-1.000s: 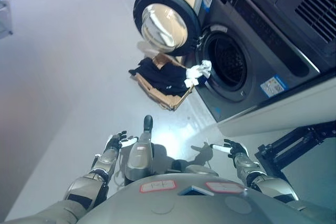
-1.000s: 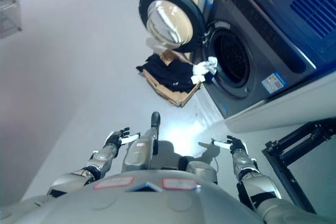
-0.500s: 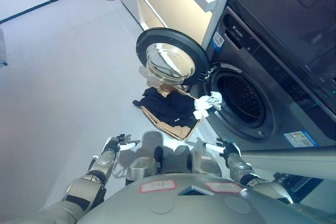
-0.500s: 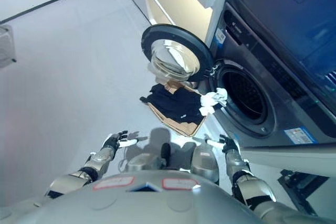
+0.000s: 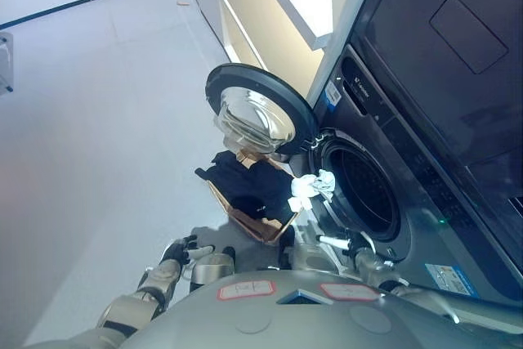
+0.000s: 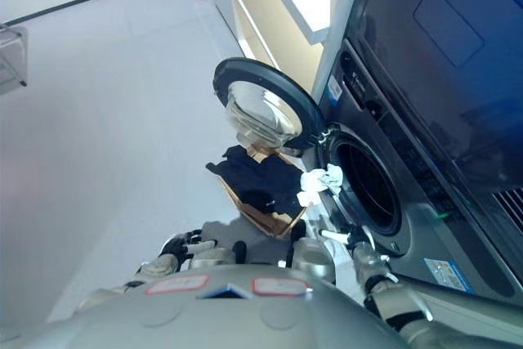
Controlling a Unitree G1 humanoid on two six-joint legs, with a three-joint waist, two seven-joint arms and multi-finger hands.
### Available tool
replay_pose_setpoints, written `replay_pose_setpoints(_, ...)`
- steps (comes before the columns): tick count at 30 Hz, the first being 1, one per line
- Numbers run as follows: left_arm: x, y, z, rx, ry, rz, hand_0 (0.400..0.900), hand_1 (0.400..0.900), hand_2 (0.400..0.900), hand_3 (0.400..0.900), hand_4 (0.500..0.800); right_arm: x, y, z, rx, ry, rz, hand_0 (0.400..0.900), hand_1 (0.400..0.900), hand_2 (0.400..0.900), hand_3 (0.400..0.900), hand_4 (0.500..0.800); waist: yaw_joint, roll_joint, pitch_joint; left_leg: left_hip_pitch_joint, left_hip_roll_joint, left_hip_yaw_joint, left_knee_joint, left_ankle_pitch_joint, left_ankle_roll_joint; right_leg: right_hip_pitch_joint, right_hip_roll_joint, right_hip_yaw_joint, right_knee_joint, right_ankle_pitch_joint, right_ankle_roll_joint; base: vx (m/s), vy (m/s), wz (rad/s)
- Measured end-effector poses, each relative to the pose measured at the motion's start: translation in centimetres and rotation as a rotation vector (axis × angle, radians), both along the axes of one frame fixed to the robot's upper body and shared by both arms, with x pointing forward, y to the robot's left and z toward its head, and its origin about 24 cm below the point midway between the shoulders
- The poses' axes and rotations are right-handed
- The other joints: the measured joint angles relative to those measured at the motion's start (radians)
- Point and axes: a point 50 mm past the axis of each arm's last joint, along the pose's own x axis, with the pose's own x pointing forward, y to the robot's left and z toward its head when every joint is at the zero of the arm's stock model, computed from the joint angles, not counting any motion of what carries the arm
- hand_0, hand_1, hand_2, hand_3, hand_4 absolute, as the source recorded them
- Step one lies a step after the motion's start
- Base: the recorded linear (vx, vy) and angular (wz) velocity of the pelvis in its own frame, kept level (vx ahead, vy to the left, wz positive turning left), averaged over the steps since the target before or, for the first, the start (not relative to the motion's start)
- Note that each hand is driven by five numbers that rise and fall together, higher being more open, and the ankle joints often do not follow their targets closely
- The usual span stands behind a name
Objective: Put the clothes in the basket into the washing machine.
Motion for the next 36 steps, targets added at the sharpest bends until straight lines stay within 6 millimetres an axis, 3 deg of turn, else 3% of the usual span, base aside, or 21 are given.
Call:
replay_pose_setpoints(1,1.8,0.1,0.4,0.01,-0.045,-0.03,0.9,0.9,0.9,0.9,0.8,1.3,-0.5,0.5,-0.038,-0.02,0.061,0.9,0.9,0.9,0.9,0.8,0.005,-0.011,-0.001,-0.066,-0.009,-0.009,0.048,-0.008,-0.007,-0.036,-0.01,-0.023,0.005,-0.002,0.002,-0.46,-0.156,0.49)
replay_pose_setpoints(4,7.7,0.2,2.4,0.043,-0.206,-0.111,0.9,0.9,0.9,0.9,0.8,8.0,-0.6,3.4,-0.126,-0.188,0.276,0.9,0.9,0.9,0.9,0.8,0.026,-0.039,0.061,-0.283,-0.021,-0.018,0.186,-0.021,-0.021,-0.203,-0.026,-0.066,0.096,-0.008,-0.014,-0.41,-0.125,0.31)
replay_pose_setpoints(6,12.0,0.6,4.6,0.077,-0.336,-0.148,0.9,0.9,0.9,0.9,0.8,14.4,0.0,7.5,-0.211,-0.372,0.432,0.9,0.9,0.9,0.9,0.8,0.037,-0.05,0.145,-0.425,-0.032,-0.03,0.267,-0.018,-0.033,-0.328,-0.032,-0.076,0.162,-0.003,-0.031,-0.21,-0.096,0.14)
replay_pose_setpoints(7,13.1,1.1,5.4,0.093,-0.373,-0.144,0.9,0.9,0.9,0.9,0.8,16.5,0.4,9.1,-0.244,-0.442,0.495,0.9,0.9,0.9,0.9,0.8,0.04,-0.053,0.184,-0.464,-0.033,-0.033,0.287,-0.017,-0.038,-0.361,-0.038,-0.078,0.174,-0.001,-0.035,-0.13,-0.078,0.04)
replay_pose_setpoints(9,15.2,1.7,6.9,0.124,-0.443,-0.131,0.9,0.9,0.9,0.9,0.8,19.4,1.5,11.7,-0.297,-0.538,0.589,0.9,0.9,0.9,0.9,0.8,0.042,-0.055,0.246,-0.507,-0.033,-0.045,0.318,-0.014,-0.046,-0.392,-0.038,-0.089,0.19,0.005,-0.043,-0.12,-0.071,0.11)
replay_pose_setpoints(11,16.5,2.2,8.0,0.14,-0.493,-0.105,0.9,0.9,0.9,0.9,0.8,21.0,2.6,13.2,-0.315,-0.593,0.648,0.9,0.9,0.9,0.9,0.8,0.06,-0.064,0.271,-0.547,-0.03,-0.046,0.33,-0.009,-0.05,-0.422,-0.039,-0.097,0.2,0.004,-0.044,-0.1,-0.077,0.22)
replay_pose_setpoints(20,21.8,3.4,13.0,0.189,-0.681,-0.059,0.9,0.9,0.9,0.9,0.8,24.8,5.1,18.1,-0.57,-0.676,0.997,0.9,0.9,0.9,0.9,0.8,0.049,-0.099,0.35,-0.761,-0.033,-0.054,0.499,-0.037,-0.049,-0.603,-0.073,-0.121,0.368,-0.049,-0.044,-0.02,-0.064,0.14)
replay_pose_setpoints(28,22.3,4.2,14.0,0.214,-0.708,-0.037,0.9,0.9,0.9,0.9,0.8,26.3,4.4,20.5,-0.92,-0.6,1.279,0.9,0.9,0.9,0.9,0.8,0.05,-0.101,0.349,-0.886,-0.05,-0.056,0.633,-0.081,-0.044,-0.722,-0.101,-0.104,0.511,-0.1,-0.038,-0.02,-0.022,0.08)
replay_pose_setpoints(36,22.6,4.2,14.3,0.2,-0.728,0.001,0.9,0.9,0.9,0.9,0.8,26.2,2.6,20.3,-1.105,-0.483,1.354,0.9,0.9,0.9,0.9,0.8,0.045,-0.097,0.344,-0.978,-0.066,-0.054,0.681,-0.082,-0.043,-0.819,-0.122,-0.097,0.581,-0.116,-0.04,-0.01,-0.054,0.08)
